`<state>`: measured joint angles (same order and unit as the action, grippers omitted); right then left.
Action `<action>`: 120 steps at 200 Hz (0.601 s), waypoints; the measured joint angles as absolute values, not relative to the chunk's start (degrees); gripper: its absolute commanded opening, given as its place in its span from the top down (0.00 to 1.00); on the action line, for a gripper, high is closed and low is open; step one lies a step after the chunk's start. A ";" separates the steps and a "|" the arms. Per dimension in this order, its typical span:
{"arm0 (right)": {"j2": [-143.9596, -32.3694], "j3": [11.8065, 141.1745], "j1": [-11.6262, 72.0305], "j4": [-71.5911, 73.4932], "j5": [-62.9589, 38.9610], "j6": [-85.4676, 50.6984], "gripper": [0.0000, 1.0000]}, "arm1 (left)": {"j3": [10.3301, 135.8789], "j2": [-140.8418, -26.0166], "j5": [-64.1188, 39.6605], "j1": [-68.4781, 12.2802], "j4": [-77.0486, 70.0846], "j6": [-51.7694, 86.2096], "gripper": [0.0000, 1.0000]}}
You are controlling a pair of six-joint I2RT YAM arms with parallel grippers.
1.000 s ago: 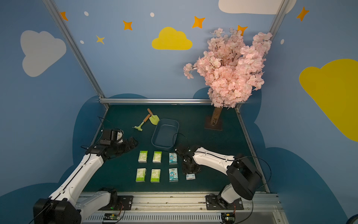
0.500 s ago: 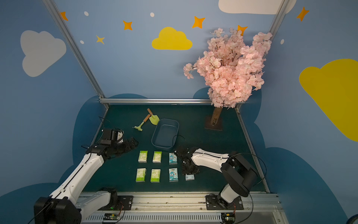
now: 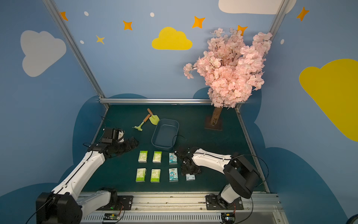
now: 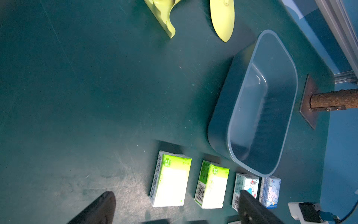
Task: Take the pocket tissues out of the storage box
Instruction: Place the pocket tissues at the center of the board.
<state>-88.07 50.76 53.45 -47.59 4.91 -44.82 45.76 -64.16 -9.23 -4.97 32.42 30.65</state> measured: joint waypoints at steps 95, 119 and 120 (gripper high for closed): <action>-77.36 62.61 45.30 -57.14 12.47 -39.27 0.04 | 45.69 -61.65 -5.93 -4.75 29.28 32.05 0.00; -73.36 64.10 41.17 -57.36 14.68 -36.38 0.02 | 44.47 -58.11 -3.42 -4.51 26.70 33.12 0.00; -73.25 64.12 41.08 -57.36 14.76 -36.21 0.02 | 44.45 -58.00 -3.31 -4.51 26.59 33.15 0.00</action>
<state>-73.25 64.12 41.08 -57.36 14.76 -36.21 44.45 -58.00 -3.31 -4.51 26.59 33.15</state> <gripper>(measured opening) 0.978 0.999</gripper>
